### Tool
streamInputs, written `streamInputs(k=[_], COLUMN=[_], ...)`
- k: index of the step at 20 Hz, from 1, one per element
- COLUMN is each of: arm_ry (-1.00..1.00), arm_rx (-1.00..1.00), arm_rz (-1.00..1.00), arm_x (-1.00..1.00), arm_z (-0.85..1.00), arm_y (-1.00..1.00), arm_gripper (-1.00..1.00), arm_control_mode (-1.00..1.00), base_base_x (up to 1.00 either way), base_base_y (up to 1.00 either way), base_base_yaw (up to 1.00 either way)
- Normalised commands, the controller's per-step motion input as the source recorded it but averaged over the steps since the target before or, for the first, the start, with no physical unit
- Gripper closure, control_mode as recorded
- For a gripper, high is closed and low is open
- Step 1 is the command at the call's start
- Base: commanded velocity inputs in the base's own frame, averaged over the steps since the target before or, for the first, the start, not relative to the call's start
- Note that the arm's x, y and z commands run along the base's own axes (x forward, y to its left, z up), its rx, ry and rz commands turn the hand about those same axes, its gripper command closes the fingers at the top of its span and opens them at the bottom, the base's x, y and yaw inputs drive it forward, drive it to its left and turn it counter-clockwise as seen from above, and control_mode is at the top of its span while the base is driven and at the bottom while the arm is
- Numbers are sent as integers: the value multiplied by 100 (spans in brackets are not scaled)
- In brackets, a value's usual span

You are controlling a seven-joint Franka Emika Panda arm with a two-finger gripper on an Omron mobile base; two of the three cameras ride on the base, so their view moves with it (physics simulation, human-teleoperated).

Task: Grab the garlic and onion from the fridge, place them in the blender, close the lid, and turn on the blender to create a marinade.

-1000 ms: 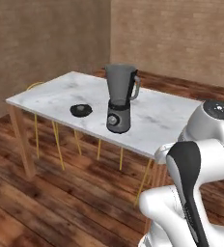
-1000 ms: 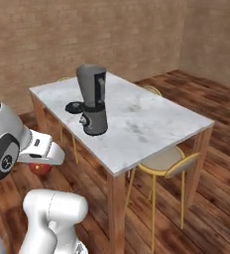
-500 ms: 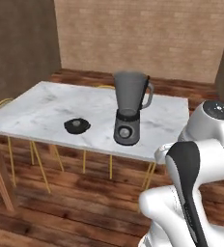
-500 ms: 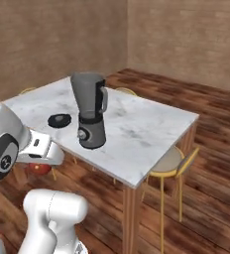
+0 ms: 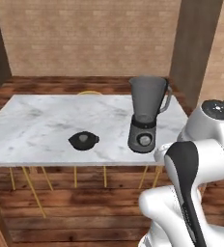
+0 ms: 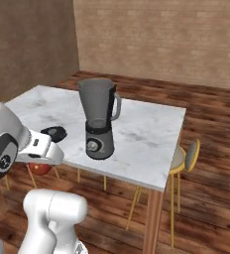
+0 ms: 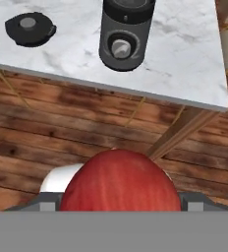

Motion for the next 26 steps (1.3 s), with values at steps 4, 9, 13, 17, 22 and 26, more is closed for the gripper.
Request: streamInputs(k=[4,9,13,17,22,26], arm_ry=[0,0,0,0,-1,-8], arm_rx=[0,0,0,0,0,0], arm_rz=[0,0,0,0,0,0], arm_x=[0,0,0,0,-1,-8], arm_z=[0,0,0,0,3,38], arm_y=[0,0,0,0,0,-3], arm_gripper=[100,100,100,100,100,100], arm_control_mode=[100,100,100,100,-100,-100], base_base_x=[6,16,56,47,3,0], base_base_y=[30,25,45,52,14,0], base_base_yaw=[-37,-30,-19,-10,-2,0])
